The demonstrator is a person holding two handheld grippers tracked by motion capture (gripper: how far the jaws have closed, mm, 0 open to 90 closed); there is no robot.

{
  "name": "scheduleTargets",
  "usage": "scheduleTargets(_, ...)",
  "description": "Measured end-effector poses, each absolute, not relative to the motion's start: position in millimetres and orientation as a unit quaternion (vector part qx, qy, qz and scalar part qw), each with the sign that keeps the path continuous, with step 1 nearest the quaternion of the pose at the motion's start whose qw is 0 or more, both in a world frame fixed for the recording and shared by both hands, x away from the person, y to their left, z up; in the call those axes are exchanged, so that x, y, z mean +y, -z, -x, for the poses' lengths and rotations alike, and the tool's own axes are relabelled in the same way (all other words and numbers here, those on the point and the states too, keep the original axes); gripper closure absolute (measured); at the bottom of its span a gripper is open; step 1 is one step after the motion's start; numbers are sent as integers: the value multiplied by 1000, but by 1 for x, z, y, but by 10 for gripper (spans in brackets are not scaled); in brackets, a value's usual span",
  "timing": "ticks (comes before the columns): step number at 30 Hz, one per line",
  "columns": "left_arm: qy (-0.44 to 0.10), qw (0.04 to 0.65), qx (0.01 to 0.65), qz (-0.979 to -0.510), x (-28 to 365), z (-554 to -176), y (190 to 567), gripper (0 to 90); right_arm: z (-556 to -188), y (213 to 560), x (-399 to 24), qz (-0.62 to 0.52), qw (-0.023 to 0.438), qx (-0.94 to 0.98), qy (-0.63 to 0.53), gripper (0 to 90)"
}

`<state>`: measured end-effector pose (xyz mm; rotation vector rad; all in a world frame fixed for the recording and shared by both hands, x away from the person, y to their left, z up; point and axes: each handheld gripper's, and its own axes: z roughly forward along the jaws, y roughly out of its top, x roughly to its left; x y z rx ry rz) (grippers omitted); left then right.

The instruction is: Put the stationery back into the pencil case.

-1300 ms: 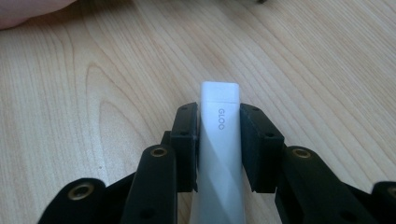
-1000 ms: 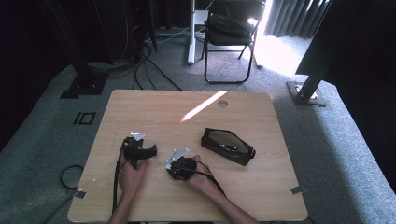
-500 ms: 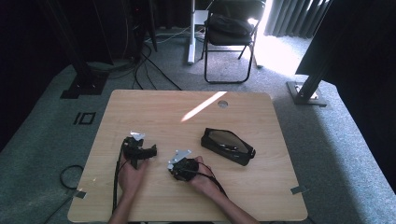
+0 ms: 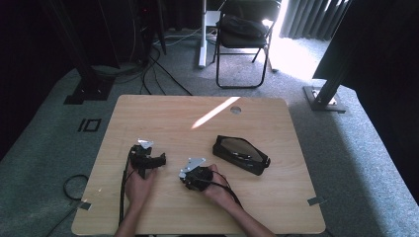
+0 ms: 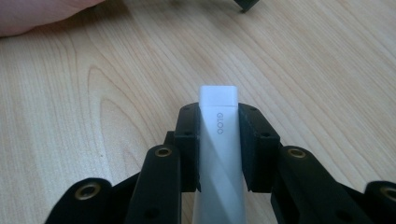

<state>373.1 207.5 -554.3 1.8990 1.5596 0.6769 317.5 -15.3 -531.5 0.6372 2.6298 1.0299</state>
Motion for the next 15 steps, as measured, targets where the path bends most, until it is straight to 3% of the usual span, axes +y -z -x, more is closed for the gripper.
scheduleTargets(15, -254, 292, 585, -713, 207, -373, 554, 133, -315, 520, -23, -216, 132, 896, -365, 713)
